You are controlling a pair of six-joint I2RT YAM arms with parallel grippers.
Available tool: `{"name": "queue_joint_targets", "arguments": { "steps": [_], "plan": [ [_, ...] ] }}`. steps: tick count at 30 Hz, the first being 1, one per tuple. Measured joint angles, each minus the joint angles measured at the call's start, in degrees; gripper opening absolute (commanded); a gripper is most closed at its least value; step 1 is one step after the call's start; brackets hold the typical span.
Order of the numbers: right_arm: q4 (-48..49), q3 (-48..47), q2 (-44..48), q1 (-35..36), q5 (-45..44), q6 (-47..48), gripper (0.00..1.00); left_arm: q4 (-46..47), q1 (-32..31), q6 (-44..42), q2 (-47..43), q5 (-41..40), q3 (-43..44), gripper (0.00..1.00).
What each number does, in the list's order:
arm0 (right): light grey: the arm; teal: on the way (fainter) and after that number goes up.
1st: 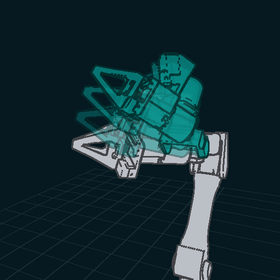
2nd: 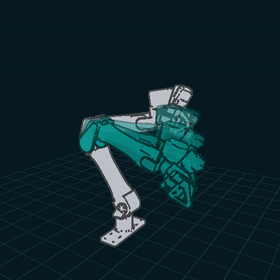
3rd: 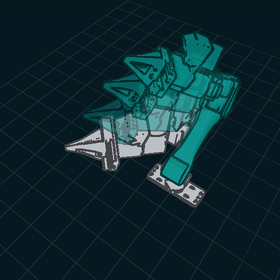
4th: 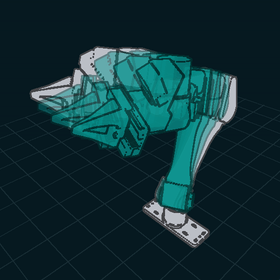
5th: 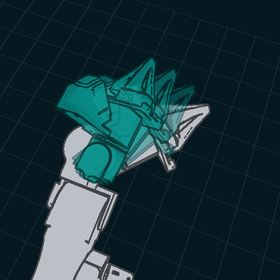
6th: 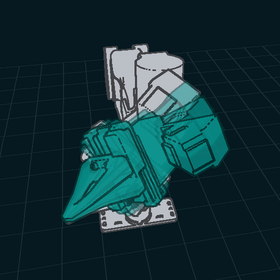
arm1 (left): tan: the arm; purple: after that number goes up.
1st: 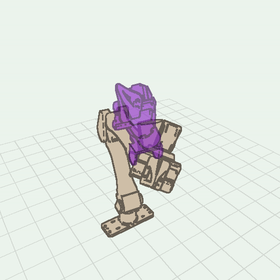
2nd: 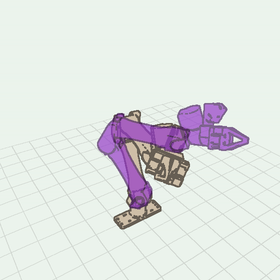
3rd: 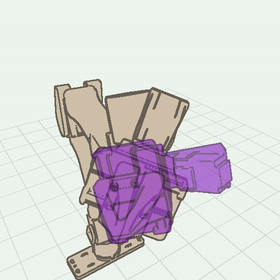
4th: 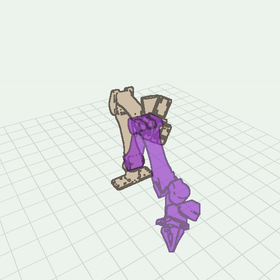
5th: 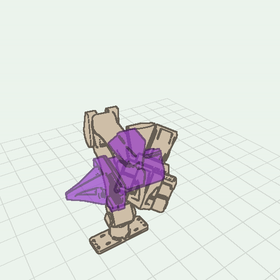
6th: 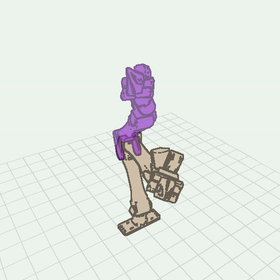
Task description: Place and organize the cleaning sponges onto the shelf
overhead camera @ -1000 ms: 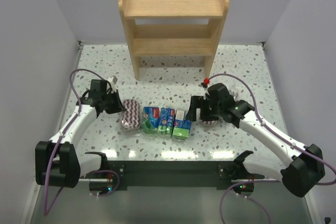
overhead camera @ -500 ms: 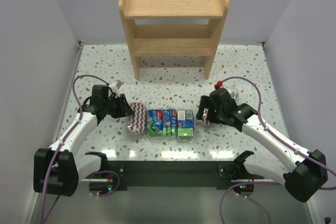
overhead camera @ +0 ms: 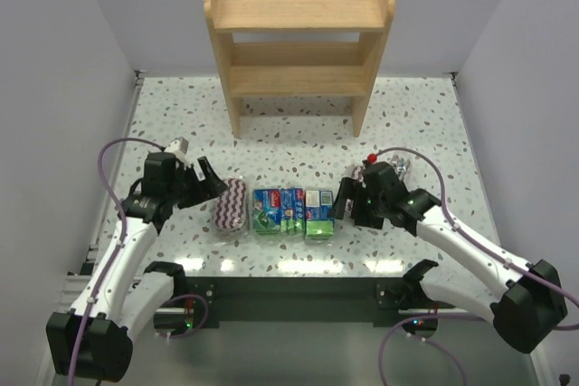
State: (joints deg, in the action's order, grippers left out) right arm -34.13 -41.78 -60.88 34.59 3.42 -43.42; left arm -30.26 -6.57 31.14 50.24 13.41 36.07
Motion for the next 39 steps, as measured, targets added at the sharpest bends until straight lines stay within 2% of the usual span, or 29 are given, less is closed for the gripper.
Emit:
{"name": "queue_joint_targets", "arguments": {
  "steps": [6, 13, 26, 33, 39],
  "plan": [
    [3.2, 11.5, 10.4, 0.7, 7.5, -13.0, 0.85, -0.9, 0.0, 1.4, -2.9, -0.3, 0.8, 0.87],
    [7.6, 13.4, 14.4, 0.9, 12.9, -22.7, 0.80, -0.7, 0.0, 2.2, -2.1, 1.0, 0.8, 0.86],
    [17.4, 18.1, 7.2, 5.3, 17.2, -30.4, 0.80, -0.6, 0.0, 2.3, -2.1, 4.4, 0.8, 0.86],
    [22.6, 18.6, 4.3, 5.6, 13.7, -33.7, 0.80, -0.2, 0.0, 2.3, -2.1, 4.9, 0.7, 0.86],
    [24.2, 17.3, -3.0, 5.1, 8.1, -34.7, 0.79, -0.3, 0.0, 2.3, -2.2, 5.3, 0.7, 0.86]
  ]
}}
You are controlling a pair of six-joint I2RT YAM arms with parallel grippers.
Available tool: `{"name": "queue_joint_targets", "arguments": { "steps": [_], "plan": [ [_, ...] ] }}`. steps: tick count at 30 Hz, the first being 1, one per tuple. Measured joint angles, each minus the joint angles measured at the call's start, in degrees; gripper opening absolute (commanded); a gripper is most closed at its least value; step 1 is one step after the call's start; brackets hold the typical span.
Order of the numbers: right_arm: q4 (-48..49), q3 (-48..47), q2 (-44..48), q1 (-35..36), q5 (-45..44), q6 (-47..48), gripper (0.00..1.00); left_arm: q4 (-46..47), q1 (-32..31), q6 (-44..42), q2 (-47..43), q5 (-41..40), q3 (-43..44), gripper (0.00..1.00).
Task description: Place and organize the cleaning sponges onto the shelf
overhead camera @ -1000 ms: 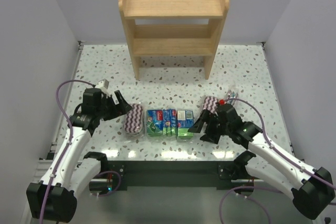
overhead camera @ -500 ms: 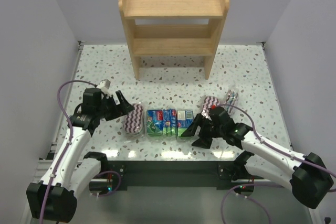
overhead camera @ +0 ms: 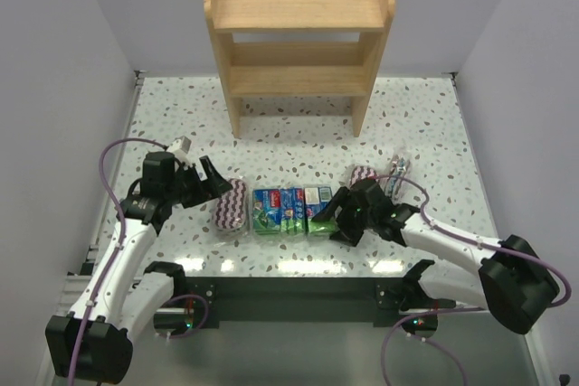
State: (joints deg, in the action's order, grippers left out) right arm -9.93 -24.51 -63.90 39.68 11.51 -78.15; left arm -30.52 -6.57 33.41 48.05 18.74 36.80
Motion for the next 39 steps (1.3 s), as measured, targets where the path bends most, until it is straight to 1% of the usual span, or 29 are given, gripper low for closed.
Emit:
{"name": "queue_joint_targets", "arguments": {
  "steps": [5, 8, 12, 17, 22, 26, 28, 33, 39],
  "plan": [
    [-3.6, -6.4, -0.9, -3.3, -5.4, 3.3, 0.79, 0.0, 0.0, 0.0, -0.9, 0.1, 0.0, 0.86],
    [-4.8, -9.7, -0.1, -7.3, -7.5, 6.2, 0.79, 0.0, 0.0, 0.0, -1.4, 0.2, -0.2, 0.86],
    [-7.0, -11.6, 0.2, -11.7, -9.2, 10.2, 0.79, 0.0, 0.0, 0.0, -1.4, 0.6, -1.0, 0.85],
    [-9.4, -11.9, 0.2, -12.0, -8.6, 14.1, 0.78, 0.0, 0.0, 0.0, -1.4, 0.7, -1.2, 0.85],
    [-11.3, -13.9, 0.5, -11.6, -5.3, 18.3, 0.78, 0.0, 0.0, 0.0, -1.4, 0.8, -1.2, 0.85],
    [-9.5, -12.5, 2.0, -10.7, -1.2, 16.4, 0.77, 0.0, 0.0, 0.0, -1.4, 0.8, -1.2, 0.85],
    [-7.6, -11.0, 2.0, -8.6, 0.1, 14.0, 0.77, 0.0, 0.0, 0.0, -1.4, 0.9, -1.2, 0.85],
    [-3.2, -9.7, -0.9, -2.1, 0.3, 7.7, 0.77, 0.0, 0.0, 0.0, -1.5, 1.1, -1.2, 0.85],
    [2.5, -6.9, -2.4, -1.5, -3.8, -0.8, 0.76, 0.0, 0.0, 0.0, -1.8, 1.1, -1.2, 0.85]
  ]
}}
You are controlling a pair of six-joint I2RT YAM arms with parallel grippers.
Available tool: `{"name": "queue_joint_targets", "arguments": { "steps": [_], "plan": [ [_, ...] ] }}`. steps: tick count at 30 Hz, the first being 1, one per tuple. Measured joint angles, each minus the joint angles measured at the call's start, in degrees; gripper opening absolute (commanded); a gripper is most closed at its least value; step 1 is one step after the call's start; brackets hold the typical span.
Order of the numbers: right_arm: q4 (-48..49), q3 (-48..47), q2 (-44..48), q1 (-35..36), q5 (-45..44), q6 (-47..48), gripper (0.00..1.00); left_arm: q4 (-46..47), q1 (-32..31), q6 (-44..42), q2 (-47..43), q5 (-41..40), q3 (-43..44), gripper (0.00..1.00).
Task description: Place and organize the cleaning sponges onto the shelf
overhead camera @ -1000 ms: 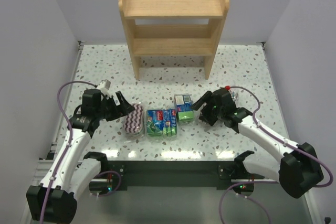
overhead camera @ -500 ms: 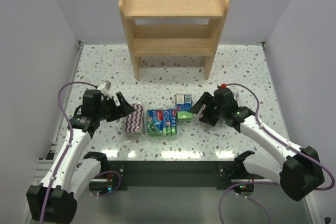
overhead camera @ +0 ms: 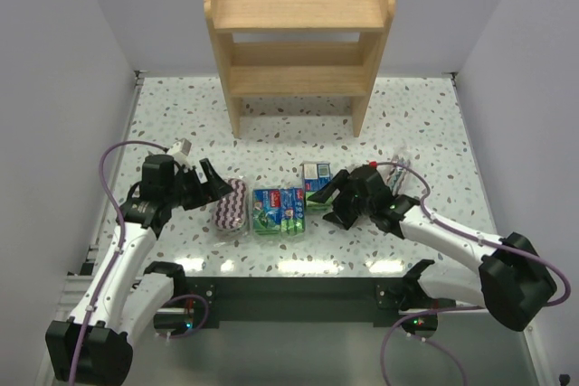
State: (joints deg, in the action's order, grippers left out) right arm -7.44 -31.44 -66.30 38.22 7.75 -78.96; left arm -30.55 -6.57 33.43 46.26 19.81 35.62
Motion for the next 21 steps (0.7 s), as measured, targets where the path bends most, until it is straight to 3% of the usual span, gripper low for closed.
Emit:
{"name": "queue_joint_targets", "arguments": {
  "steps": [8, 10, 16, 17, 19, 21],
  "plan": [
    [4.2, 1.7, -3.0, 0.0, -6.1, -9.3, 0.73, 0.0, 0.0, 0.0, 0.0, 0.0, 0.0, 0.85],
    [5.6, 1.7, -5.8, 0.0, -7.0, -11.2, 0.67, 0.0, 0.0, 0.0, 0.0, 0.0, 0.0, 0.85],
    [9.1, 2.0, -10.3, 0.0, -8.6, -15.3, 0.33, -0.4, 0.0, -0.1, 0.0, 0.0, 0.0, 0.85],
    [9.4, 2.0, -10.3, 0.0, -8.9, -15.7, 0.15, -0.5, 0.0, -0.1, 0.0, 0.0, 0.0, 0.85],
    [10.1, 2.3, -10.1, 0.0, -9.6, -15.9, 0.00, -0.5, 0.0, -0.1, -0.1, -0.1, 0.0, 0.85],
    [10.4, 2.9, -9.1, 0.0, -9.8, -15.9, 0.00, -0.5, 0.0, -0.1, -0.3, 0.0, 0.0, 0.85]
  ]
}}
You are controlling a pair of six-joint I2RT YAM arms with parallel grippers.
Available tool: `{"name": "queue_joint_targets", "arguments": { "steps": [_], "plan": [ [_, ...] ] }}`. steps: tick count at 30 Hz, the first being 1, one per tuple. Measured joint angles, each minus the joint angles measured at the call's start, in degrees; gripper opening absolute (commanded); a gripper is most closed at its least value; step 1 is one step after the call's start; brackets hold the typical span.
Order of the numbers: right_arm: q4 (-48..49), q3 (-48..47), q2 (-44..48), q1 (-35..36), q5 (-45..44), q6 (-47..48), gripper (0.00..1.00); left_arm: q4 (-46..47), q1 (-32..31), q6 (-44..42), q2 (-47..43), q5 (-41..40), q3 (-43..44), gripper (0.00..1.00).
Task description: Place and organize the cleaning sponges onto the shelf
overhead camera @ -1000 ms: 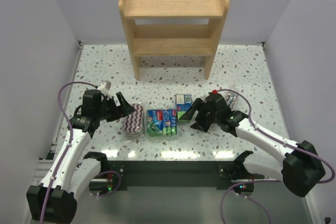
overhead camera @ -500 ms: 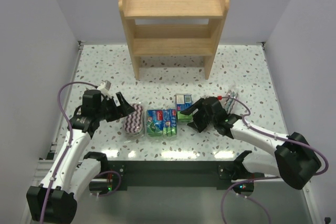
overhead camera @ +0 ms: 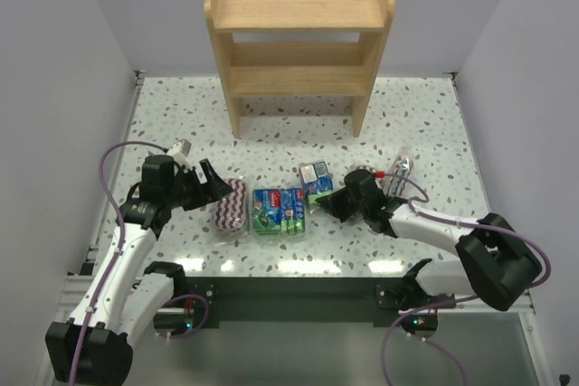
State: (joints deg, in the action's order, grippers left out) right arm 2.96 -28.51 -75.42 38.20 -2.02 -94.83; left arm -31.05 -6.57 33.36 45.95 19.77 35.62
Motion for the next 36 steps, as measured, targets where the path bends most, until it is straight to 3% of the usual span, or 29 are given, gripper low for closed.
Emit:
{"name": "queue_joint_targets", "arguments": {
  "steps": [8, 14, 23, 36],
  "plan": [
    [-7.7, 1.0, 16.3, 0.0, -0.2, 3.6, 0.00, 0.1, 0.0, 0.0, -0.1, 0.0, 0.0, 0.85],
    [-13.0, -7.3, 22.9, -2.6, -1.3, 9.0, 0.00, 0.1, 0.0, 0.0, 0.0, 0.2, 0.0, 0.85],
    [-10.2, -26.2, 11.2, -12.8, 0.2, 16.4, 0.00, -0.3, 0.0, 0.0, -0.7, 0.2, 0.0, 0.85],
    [-8.7, -46.6, -9.8, -18.4, 1.6, 19.7, 0.00, -1.7, 0.0, 0.0, -2.7, 0.2, 0.4, 0.85]
  ]
}}
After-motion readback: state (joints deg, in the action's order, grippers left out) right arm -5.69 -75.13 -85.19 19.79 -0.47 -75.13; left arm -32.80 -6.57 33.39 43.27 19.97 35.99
